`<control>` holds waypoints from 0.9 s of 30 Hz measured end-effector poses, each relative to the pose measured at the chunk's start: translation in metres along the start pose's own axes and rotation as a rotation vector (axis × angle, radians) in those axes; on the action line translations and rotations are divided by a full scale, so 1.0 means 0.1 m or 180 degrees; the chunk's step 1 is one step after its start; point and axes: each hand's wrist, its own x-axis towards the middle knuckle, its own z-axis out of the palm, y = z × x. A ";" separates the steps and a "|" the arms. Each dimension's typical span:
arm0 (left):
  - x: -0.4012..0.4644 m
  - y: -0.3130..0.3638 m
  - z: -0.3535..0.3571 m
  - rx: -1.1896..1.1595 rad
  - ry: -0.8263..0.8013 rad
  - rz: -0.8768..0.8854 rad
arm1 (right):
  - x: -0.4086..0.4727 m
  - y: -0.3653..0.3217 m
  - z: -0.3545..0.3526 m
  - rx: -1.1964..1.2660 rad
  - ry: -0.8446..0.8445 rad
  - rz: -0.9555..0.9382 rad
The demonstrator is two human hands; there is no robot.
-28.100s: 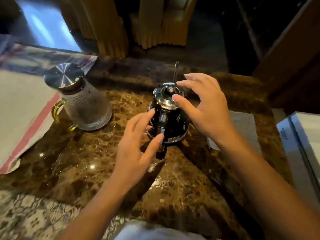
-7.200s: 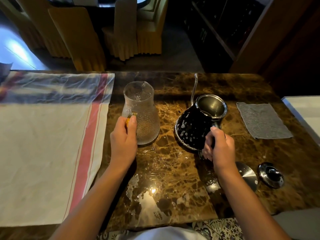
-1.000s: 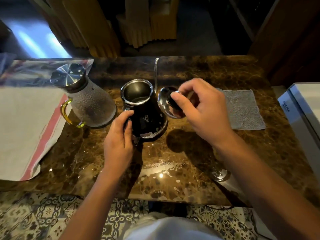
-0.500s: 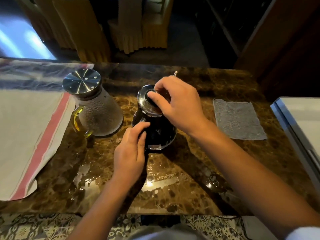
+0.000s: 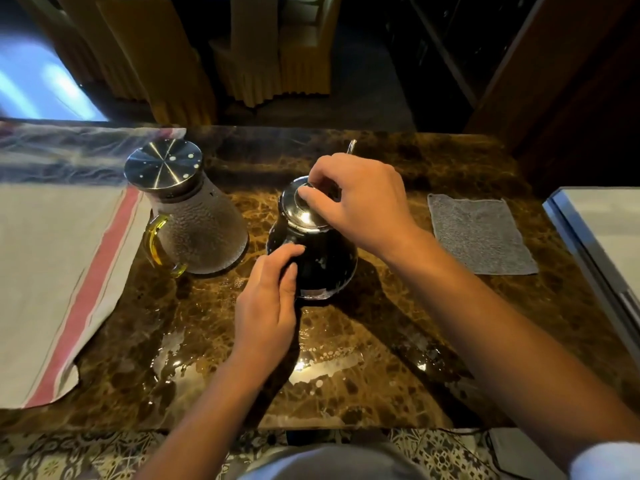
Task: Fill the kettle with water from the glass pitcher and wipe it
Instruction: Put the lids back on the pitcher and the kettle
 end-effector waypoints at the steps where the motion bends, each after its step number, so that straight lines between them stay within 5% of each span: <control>1: 0.00 0.00 0.00 0.0001 0.0009 0.0013 | 0.02 0.01 -0.02 -0.0044 -0.0087 -0.0041; 10: 0.01 -0.01 0.04 -0.0042 0.0188 0.0044 | 0.29 0.03 -0.12 -0.0415 -0.0772 -0.0285; 21: 0.01 0.01 0.07 -0.0080 0.0274 0.0050 | 0.27 -0.17 -0.06 -0.0971 -0.0624 -0.0311; 27: 0.01 0.02 -0.01 -0.0376 0.0106 -0.0037 | 0.29 -0.04 -0.13 -0.0279 -0.0866 0.0040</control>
